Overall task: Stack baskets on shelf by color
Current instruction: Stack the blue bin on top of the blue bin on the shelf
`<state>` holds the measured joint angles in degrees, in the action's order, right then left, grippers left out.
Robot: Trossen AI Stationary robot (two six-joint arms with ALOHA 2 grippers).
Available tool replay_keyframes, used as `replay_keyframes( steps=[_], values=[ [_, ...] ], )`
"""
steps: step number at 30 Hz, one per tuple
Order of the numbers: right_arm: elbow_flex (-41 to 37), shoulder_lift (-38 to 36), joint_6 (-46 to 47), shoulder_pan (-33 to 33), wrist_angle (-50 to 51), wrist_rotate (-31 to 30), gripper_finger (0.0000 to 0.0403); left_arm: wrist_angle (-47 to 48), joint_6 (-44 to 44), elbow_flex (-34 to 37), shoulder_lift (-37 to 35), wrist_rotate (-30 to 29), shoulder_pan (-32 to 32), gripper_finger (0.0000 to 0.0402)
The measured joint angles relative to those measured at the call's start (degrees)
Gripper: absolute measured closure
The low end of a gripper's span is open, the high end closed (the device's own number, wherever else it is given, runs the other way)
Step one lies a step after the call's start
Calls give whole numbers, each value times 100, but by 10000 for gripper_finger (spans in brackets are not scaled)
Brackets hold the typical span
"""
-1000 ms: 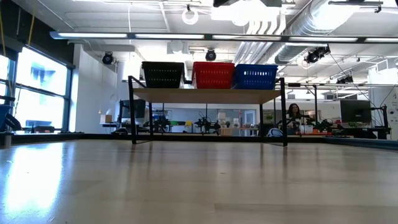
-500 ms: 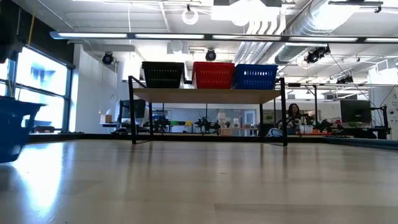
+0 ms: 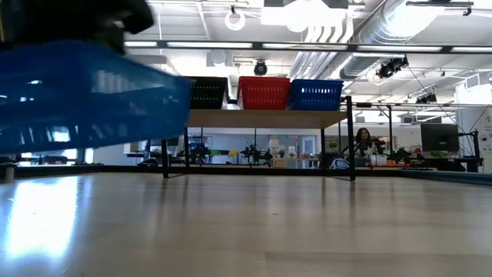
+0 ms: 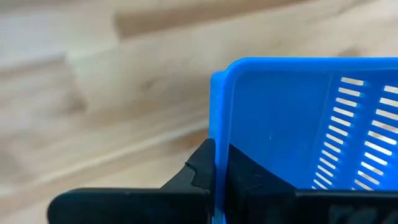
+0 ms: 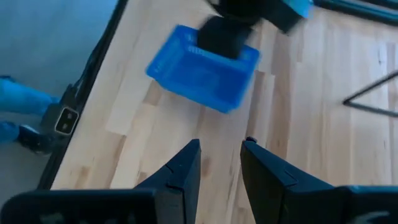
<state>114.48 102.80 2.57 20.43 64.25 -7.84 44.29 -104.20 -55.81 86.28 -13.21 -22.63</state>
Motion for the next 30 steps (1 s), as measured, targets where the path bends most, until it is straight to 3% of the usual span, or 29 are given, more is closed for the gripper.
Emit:
replay_keyframes(
  steps=[9,16,30],
  values=[
    [0,403,-474,150,-82,-26,302,1,1242,-490,-2,-170,1112,401],
    [-2,755,-782,148,-327,-70,302,-33,1675,-570,-2,-177,1730,401],
    [-2,1478,-903,124,-779,-471,302,-780,2008,-573,-2,36,2227,401]
  ],
)
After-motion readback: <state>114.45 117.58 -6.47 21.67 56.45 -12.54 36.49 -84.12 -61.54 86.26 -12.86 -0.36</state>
